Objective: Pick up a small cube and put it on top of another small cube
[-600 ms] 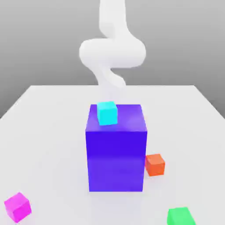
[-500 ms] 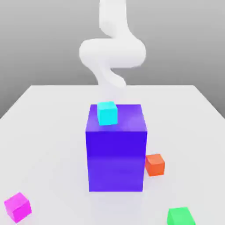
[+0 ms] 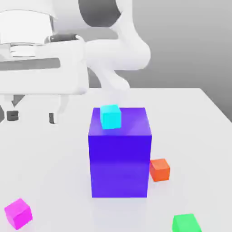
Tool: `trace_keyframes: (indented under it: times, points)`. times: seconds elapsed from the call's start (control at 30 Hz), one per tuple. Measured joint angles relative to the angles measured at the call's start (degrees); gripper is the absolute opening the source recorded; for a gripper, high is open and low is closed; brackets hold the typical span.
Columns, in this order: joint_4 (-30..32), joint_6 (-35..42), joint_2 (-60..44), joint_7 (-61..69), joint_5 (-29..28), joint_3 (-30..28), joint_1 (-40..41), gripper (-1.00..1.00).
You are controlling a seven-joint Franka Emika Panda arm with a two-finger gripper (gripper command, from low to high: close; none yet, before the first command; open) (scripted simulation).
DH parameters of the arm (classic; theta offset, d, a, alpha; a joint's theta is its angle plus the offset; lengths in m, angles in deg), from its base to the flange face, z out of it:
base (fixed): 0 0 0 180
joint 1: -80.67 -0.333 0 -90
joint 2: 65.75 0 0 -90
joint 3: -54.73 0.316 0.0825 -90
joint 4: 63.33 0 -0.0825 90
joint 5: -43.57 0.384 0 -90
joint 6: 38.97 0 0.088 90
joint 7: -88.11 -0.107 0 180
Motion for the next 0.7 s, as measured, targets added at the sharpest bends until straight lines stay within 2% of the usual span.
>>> trace_keyframes:
  times: [0.37,0.5,0.53,0.7]
  points:
    - [0.08,-7.2,-22.69,-0.88,3.58,-2.89,6.18,0.0]
    - [-1.55,-12.89,-31.01,1.33,6.87,-0.03,8.98,0.0]
    - [-1.87,-13.97,-32.44,1.74,7.44,0.66,9.56,-1.0]
    - [-1.88,-13.97,-32.44,1.72,7.42,0.67,9.57,-1.0]
